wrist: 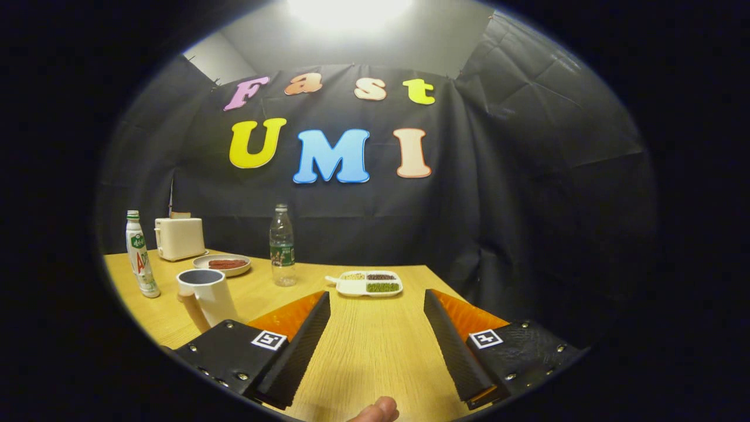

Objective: Take the bottle from table, then pour the juice into the cup, finally place the bottle on the coaster

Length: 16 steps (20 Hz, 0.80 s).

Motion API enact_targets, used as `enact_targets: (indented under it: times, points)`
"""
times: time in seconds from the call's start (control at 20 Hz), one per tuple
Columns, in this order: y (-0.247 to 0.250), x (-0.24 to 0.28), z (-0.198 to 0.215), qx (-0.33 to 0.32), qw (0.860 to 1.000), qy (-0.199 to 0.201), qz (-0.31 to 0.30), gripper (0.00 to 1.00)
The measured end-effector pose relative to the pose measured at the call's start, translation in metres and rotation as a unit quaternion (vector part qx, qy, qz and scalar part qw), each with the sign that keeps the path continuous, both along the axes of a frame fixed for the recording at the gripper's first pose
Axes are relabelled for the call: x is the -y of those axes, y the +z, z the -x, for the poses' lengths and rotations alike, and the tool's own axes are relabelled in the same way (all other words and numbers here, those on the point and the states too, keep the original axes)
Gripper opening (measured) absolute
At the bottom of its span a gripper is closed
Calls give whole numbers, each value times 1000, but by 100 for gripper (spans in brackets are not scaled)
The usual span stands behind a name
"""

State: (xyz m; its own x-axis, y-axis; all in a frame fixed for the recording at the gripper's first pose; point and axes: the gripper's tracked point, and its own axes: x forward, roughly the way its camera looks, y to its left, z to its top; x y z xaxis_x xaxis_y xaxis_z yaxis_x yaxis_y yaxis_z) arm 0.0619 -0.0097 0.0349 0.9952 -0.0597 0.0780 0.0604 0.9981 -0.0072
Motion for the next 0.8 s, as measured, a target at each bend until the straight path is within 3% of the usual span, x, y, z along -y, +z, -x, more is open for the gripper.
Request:
enact_targets:
  times: [0.2, 0.45, 0.65, 0.8]
  points:
    - [13, -18, -12, -18, 999, -28, 1, 98]
    - [27, -87, 32, 2, 997, -67, -25, 98]
    - [34, -188, 64, 20, 999, -29, -17, 98]
    - [33, -275, 78, 24, 999, 37, -8, 98]
